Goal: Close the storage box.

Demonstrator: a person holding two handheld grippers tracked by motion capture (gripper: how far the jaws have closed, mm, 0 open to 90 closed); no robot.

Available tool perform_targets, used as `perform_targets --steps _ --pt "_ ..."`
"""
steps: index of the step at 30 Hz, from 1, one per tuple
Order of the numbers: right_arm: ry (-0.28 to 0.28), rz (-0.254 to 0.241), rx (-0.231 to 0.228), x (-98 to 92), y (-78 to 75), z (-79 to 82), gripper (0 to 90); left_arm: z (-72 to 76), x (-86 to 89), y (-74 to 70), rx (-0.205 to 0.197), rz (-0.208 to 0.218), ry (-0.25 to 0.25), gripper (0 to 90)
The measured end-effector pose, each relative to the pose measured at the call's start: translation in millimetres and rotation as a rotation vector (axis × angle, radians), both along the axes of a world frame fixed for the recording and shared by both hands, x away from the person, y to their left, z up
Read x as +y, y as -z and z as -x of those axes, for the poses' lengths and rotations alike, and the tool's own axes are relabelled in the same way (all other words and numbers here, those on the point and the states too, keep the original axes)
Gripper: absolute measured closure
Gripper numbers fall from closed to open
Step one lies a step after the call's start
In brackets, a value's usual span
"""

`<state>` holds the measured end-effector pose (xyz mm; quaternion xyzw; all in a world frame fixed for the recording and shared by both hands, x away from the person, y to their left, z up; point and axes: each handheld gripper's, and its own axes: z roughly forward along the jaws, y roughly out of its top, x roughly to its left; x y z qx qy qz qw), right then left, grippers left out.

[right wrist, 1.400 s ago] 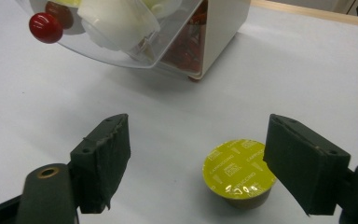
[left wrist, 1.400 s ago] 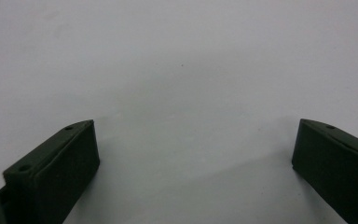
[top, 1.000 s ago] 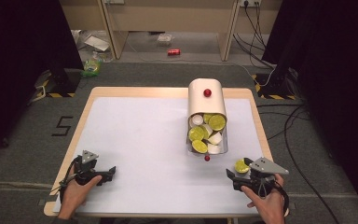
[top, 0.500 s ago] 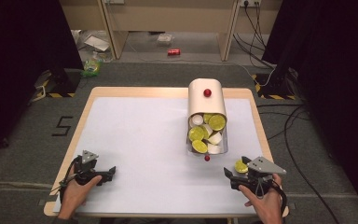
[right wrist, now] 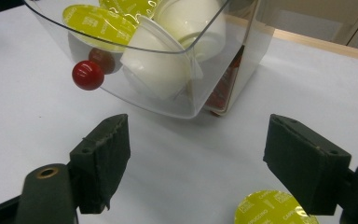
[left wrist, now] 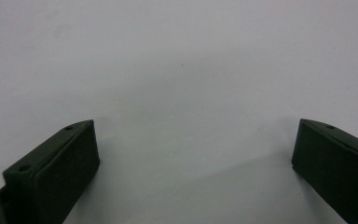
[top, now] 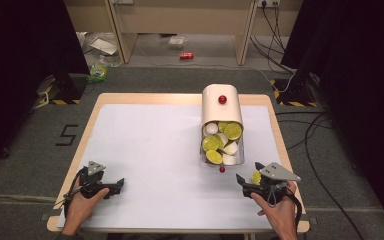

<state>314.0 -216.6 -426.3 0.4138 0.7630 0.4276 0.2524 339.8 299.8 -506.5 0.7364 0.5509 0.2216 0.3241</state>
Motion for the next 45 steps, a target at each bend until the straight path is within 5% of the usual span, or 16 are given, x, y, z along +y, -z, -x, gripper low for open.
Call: perform_targets --steps 14,31,45 --pt "0.02 0.017 -0.011 8.6 0.9 -16.6 22.7 0.0 0.0 0.0 0.0 -0.001 -0.001 0.0" --pt "0.026 0.033 -0.02 10.1 -1.1 -17.2 21.1 -0.1 -0.1 0.0 0.0 -0.001 -0.001 0.0" --pt "0.049 -0.01 -0.067 7.7 -6.2 -16.9 25.0 0.0 -0.2 0.0 0.0 -0.002 -0.001 0.0"
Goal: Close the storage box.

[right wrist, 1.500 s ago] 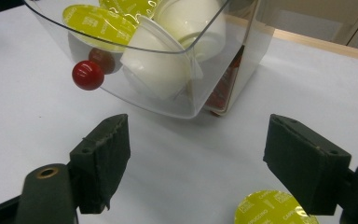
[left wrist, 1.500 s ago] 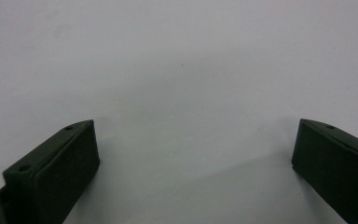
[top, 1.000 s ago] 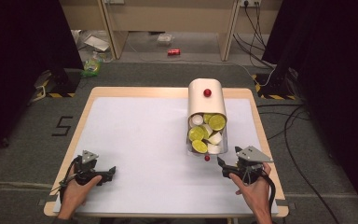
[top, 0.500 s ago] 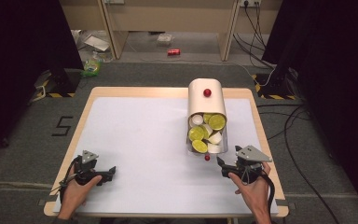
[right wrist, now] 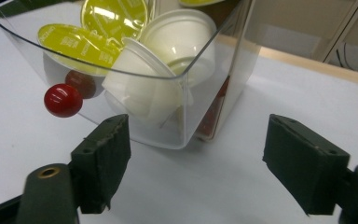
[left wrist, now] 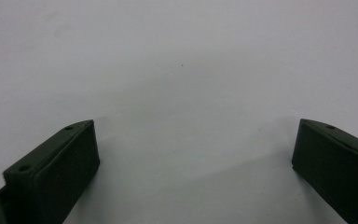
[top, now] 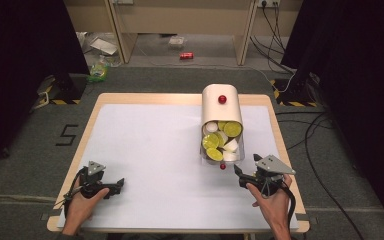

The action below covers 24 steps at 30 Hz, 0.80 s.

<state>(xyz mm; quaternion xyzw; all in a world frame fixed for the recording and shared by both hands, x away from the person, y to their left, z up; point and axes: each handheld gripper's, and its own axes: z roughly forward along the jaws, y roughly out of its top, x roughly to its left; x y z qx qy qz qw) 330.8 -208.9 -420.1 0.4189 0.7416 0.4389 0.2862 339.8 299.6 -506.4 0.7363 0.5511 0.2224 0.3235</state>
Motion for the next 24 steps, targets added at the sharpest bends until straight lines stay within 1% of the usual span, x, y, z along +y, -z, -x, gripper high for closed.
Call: perform_targets --steps 2,6,9,10,21,24 --pt "0.003 -0.012 -0.008 -0.9 -2.7 -1.2 25.1 -0.1 0.0 0.0 0.0 0.0 0.0 0.0" --pt "0.006 -0.023 -0.005 -2.4 -4.9 -4.6 24.7 0.0 0.0 0.0 0.0 0.0 0.0 0.0" --pt "0.005 -0.021 -0.006 -2.0 -5.0 -5.6 24.1 0.1 0.1 0.0 0.0 -0.001 0.001 0.0" --pt "0.008 -0.021 0.001 -2.0 -5.1 -6.7 23.4 0.0 0.1 0.0 0.001 -0.001 0.001 0.0" --pt "0.011 -0.023 0.003 -1.1 -6.5 -11.9 23.7 0.1 0.1 0.0 0.0 -0.001 0.001 0.0" --pt "0.014 -0.016 0.003 -0.2 -7.3 -13.4 23.9 0.0 0.1 0.0 0.0 0.001 0.0 0.0"
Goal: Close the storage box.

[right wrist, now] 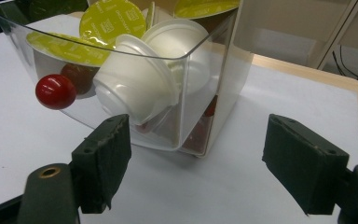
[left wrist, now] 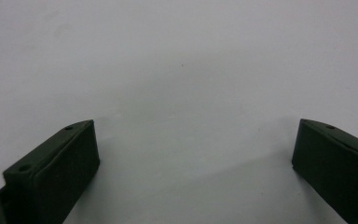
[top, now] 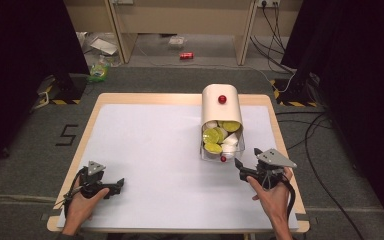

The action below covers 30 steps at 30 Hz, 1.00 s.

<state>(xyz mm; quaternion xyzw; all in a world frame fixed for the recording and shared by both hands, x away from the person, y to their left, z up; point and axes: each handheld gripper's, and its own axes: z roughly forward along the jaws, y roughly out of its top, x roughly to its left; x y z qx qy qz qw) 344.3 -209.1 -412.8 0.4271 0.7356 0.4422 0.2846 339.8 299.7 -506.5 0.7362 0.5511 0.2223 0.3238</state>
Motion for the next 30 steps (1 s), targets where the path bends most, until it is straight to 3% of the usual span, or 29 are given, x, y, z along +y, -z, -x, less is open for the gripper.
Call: perform_targets --steps 30 --pt "0.018 -0.006 0.006 1.4 -1.1 -22.0 22.7 0.0 0.0 0.0 0.0 0.0 0.0 0.0"
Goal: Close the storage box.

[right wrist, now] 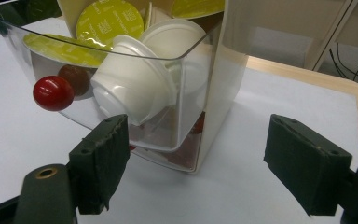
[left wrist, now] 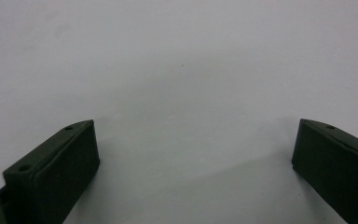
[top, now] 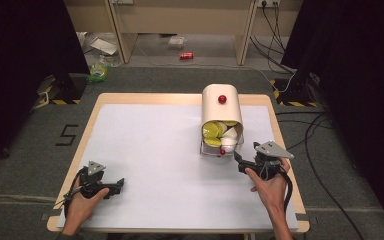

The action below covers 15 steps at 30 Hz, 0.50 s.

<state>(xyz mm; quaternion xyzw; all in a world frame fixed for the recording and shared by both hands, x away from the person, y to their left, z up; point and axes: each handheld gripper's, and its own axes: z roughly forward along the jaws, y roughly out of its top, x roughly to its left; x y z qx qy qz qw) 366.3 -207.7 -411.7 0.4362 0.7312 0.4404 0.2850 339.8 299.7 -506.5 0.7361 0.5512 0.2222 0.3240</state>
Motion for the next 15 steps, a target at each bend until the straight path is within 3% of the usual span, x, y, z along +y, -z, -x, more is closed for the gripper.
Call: perform_targets --steps 15 --pt "0.014 -0.009 0.0 0.7 0.8 -10.0 22.1 0.0 0.0 0.0 0.0 -0.001 0.0 0.0"
